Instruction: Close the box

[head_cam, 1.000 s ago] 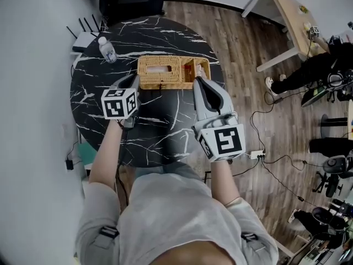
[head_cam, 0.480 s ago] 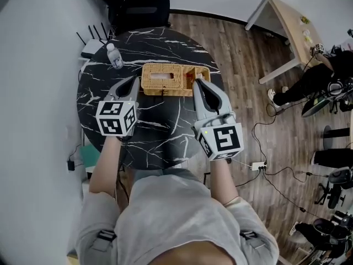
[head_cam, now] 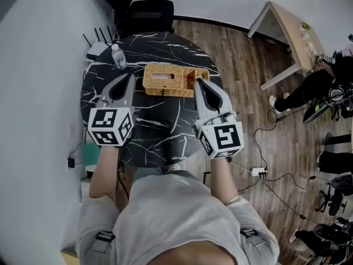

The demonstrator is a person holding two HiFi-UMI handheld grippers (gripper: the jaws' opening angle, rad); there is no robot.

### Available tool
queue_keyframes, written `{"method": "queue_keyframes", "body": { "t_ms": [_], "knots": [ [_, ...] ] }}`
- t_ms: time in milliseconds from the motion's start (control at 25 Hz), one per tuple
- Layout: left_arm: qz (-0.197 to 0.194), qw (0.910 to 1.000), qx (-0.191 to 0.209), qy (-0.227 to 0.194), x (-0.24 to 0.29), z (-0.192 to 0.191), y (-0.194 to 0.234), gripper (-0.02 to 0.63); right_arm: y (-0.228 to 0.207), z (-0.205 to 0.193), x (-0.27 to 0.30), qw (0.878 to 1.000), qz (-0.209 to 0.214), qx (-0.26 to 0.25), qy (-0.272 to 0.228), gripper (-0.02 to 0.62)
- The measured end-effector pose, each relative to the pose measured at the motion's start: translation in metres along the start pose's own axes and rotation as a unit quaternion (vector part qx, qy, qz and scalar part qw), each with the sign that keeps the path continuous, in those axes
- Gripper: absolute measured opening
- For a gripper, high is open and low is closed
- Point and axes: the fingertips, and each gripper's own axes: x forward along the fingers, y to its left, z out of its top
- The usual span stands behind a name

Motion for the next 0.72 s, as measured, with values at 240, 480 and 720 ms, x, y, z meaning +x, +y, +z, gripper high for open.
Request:
{"method": "queue_keyframes", "body": {
  "t_ms": [240, 480, 720],
  "knots": [
    [0.015, 0.999, 0.022, -0.035, -0.025, 0.023, -0.012, 0.058, -0.001, 0.007, -0.014, 1.0, 0.0, -0.002, -0.01, 0.005],
    [0.037, 0.9955, 0.05, -0.072, -0.051, 0.04, -0.024, 0.058, -0.003, 0.014, -0.03, 1.0, 0.001, -0.005, -0.02, 0.005],
    [0.053, 0.992, 0.043, -0.106, -0.076, 0.051, -0.032, 0.06, -0.001, 0.021, -0.045, 1.0, -0.001, -0.011, -0.027, 0.005]
  ]
}}
